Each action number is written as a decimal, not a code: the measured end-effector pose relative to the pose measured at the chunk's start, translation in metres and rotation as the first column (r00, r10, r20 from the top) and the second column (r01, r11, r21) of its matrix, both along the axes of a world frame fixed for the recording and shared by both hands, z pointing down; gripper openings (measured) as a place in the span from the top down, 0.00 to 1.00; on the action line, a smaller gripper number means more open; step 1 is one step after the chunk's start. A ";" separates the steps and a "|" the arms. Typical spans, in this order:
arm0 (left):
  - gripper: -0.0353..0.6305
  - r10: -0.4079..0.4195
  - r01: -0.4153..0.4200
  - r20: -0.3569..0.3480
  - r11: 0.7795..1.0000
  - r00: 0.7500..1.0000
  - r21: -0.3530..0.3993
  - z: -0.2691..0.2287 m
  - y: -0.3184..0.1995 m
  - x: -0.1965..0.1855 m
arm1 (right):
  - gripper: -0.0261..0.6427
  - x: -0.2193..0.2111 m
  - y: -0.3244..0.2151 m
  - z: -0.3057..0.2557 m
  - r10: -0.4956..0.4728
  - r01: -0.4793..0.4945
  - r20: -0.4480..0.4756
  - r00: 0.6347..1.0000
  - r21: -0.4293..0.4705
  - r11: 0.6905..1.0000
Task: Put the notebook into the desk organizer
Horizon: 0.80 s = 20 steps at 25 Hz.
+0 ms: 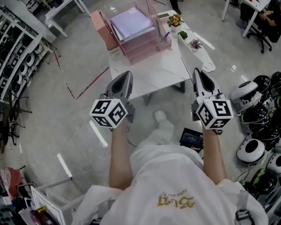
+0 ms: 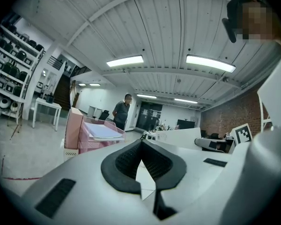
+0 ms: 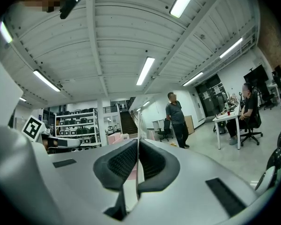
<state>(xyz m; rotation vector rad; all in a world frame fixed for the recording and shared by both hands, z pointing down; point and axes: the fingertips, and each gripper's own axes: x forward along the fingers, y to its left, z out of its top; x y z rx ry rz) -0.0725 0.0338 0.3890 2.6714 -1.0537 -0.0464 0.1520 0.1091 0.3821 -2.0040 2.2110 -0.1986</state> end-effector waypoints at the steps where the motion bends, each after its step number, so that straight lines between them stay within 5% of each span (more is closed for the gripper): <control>1: 0.92 -0.005 0.005 0.002 1.000 1.000 -0.001 0.002 -0.010 0.001 | 0.93 0.003 -0.010 0.001 -0.001 0.001 0.001 1.000 0.000 1.000; 10: 0.92 -0.051 0.051 -0.004 0.999 0.999 0.000 0.005 -0.145 0.010 | 0.93 0.017 -0.136 0.006 0.010 -0.010 -0.017 1.000 -0.011 1.000; 20: 0.92 -0.063 0.070 0.097 0.995 0.993 -0.074 0.018 -0.280 0.028 | 0.93 0.032 -0.266 0.003 -0.002 0.002 -0.009 1.000 -0.019 1.000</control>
